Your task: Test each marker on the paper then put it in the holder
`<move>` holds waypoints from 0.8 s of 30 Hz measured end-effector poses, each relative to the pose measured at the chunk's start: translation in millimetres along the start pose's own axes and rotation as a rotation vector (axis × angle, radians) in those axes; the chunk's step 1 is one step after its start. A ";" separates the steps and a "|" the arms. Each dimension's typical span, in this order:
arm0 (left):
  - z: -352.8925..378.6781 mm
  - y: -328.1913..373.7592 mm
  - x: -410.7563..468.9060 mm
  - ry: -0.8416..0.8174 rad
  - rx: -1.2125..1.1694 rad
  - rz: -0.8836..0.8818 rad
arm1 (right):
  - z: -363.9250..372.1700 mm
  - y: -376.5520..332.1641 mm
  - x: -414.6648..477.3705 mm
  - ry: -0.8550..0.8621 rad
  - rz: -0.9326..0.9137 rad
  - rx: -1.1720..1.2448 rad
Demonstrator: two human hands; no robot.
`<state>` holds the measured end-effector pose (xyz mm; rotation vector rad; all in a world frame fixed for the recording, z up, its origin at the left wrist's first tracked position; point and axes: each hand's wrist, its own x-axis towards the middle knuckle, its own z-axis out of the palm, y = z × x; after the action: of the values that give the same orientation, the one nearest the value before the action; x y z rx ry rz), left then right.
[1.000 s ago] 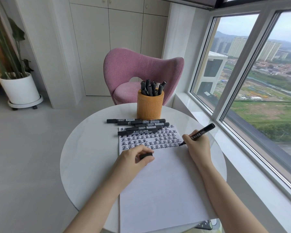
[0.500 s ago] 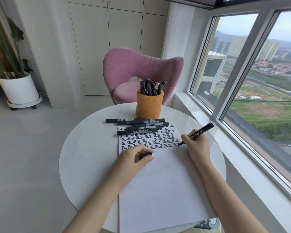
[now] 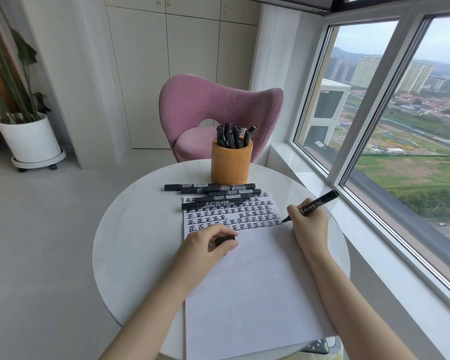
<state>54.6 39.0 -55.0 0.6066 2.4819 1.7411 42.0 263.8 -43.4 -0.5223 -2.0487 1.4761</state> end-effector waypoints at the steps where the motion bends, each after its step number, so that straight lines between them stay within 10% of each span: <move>1: -0.4 0.8 -0.4 0.002 -0.004 0.002 | -0.4 -0.4 0.1 0.008 0.020 0.040; 24: -4.4 8.4 3.2 0.215 -0.254 0.001 | 39.2 -54.6 -59.1 -0.293 0.087 0.384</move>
<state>52.8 38.6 -45.2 0.4192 2.3258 2.1805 62.9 182.1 -13.5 -0.2530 -1.8954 2.0396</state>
